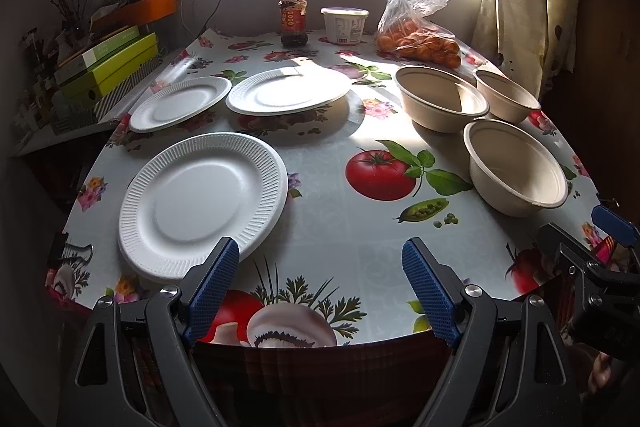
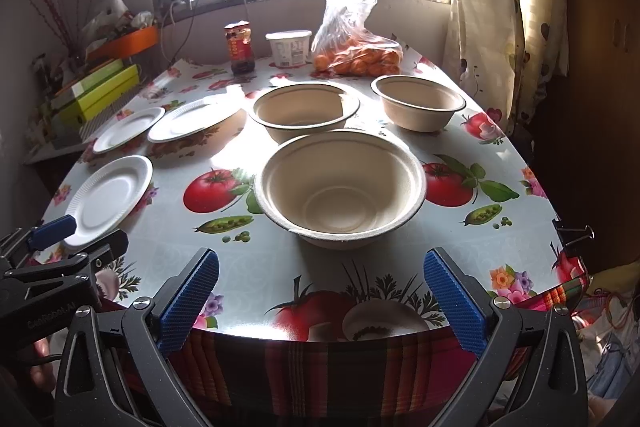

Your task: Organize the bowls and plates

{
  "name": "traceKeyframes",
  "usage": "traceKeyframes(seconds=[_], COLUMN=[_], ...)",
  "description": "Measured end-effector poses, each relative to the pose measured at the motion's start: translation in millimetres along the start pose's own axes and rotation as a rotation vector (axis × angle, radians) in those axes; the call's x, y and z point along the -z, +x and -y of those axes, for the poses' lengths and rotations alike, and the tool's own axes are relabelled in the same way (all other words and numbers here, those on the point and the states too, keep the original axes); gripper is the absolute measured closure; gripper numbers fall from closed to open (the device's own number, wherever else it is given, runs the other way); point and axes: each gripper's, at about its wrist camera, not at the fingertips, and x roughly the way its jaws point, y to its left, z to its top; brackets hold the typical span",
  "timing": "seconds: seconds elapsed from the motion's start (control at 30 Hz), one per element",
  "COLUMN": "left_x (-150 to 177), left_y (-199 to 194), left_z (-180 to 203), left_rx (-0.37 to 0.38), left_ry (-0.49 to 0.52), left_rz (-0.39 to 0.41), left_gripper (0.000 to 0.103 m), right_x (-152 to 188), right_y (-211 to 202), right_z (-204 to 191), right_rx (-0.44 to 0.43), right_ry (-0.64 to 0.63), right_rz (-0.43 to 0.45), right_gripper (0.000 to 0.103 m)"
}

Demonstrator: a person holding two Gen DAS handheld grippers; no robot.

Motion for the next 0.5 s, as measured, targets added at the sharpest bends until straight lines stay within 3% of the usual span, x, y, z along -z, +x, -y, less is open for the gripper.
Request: traceKeyframes(seconds=[0.5], left_x=[0.2], left_y=[1.3], left_z=[-1.1], left_rx=[-0.004], left_ry=[-0.001], left_rz=[-0.005], left_gripper=[0.019], right_x=[1.6], right_y=[-2.3], right_z=[-1.3], right_rx=[-0.003], right_ry=[0.002], right_rz=[0.002], right_gripper=[0.000])
